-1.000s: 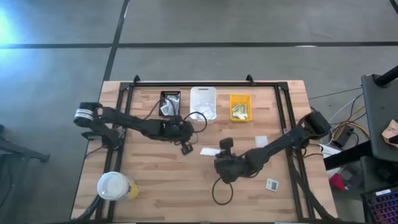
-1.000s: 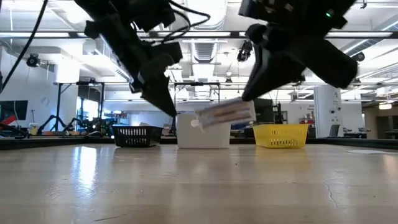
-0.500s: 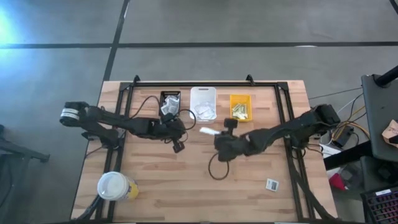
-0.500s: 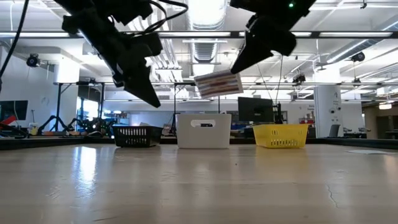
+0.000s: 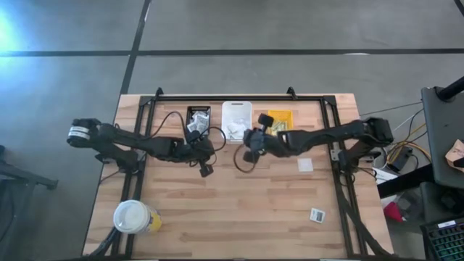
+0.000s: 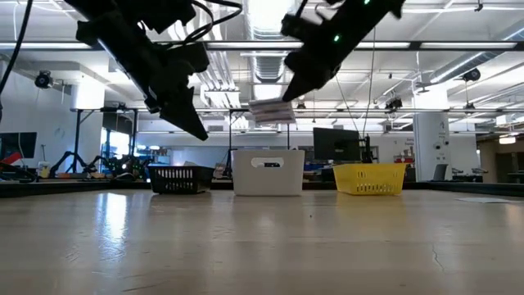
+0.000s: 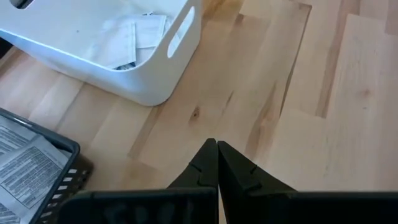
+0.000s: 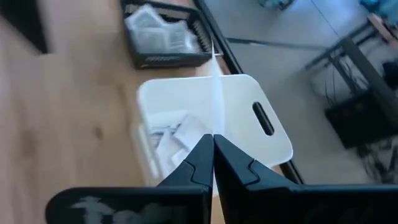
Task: Pick & Place First Aid Supplies
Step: Put the blue bandage into the white bin
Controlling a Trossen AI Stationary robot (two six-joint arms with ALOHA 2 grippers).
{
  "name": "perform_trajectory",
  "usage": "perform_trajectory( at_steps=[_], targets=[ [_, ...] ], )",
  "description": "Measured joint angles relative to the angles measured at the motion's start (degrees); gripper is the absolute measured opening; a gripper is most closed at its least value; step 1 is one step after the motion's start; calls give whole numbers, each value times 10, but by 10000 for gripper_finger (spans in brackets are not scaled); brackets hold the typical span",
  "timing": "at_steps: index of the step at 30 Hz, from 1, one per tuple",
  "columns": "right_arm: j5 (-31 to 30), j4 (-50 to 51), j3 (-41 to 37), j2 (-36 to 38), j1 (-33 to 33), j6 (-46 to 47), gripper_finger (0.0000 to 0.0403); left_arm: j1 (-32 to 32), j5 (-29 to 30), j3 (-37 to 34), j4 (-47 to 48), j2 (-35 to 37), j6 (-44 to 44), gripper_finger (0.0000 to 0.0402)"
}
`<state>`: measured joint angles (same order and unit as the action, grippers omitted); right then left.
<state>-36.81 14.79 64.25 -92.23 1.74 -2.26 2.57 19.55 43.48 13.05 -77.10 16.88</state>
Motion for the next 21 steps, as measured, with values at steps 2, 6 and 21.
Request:
perform_trajectory(
  at_steps=[2,6,21],
  targets=[
    [1,-21,-2,-14,-19,10,8,0,0,-2,-2,0,0,0],
    [2,-28,-3,-51,-45,36,8,0,0,-9,-5,0,3,0],
    [29,-48,19,-103,-64,61,37,0,-2,-17,-30,0,-9,0]
  ],
)
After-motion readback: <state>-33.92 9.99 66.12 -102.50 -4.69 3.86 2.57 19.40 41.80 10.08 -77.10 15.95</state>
